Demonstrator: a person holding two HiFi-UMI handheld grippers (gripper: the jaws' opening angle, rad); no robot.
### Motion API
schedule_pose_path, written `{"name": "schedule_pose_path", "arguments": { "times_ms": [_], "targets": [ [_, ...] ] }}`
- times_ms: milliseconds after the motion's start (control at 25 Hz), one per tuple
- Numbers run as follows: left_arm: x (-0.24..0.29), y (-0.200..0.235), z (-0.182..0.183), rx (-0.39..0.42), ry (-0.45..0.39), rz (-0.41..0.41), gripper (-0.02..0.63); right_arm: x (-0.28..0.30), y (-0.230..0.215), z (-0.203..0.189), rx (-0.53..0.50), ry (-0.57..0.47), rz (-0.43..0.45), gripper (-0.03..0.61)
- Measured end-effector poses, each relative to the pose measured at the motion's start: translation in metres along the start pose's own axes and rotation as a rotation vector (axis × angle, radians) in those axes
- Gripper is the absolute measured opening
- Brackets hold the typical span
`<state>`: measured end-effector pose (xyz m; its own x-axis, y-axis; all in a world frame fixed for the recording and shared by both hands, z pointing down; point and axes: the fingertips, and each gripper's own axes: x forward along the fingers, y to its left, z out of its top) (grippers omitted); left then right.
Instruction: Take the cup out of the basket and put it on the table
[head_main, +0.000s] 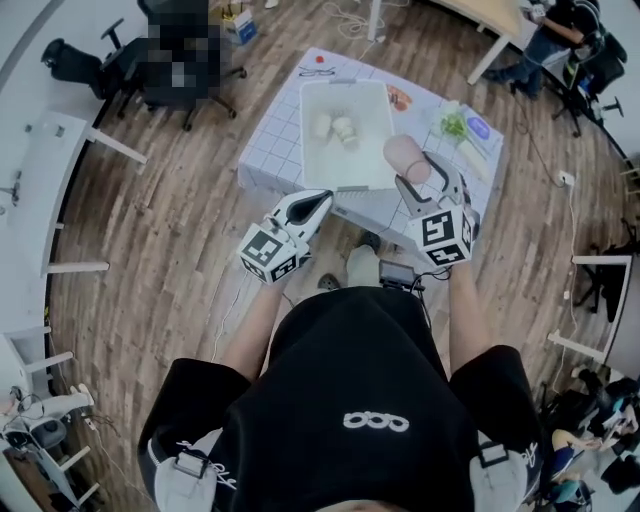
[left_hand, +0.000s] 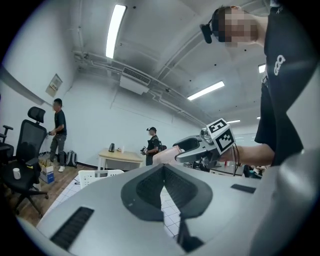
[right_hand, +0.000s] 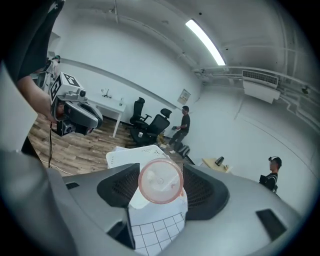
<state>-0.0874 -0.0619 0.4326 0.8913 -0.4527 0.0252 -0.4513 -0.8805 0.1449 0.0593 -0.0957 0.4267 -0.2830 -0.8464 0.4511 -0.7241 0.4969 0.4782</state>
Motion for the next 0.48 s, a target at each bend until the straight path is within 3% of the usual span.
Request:
{"name": "schedule_pose_path", "arguments": {
  "times_ms": [480],
  "targets": [
    [0.101,-0.058,0.000,0.017,0.028,-0.204,0.008,-0.074,-0.068,-0.097,0.119,0.127,-0.162,0.273]
  ]
}}
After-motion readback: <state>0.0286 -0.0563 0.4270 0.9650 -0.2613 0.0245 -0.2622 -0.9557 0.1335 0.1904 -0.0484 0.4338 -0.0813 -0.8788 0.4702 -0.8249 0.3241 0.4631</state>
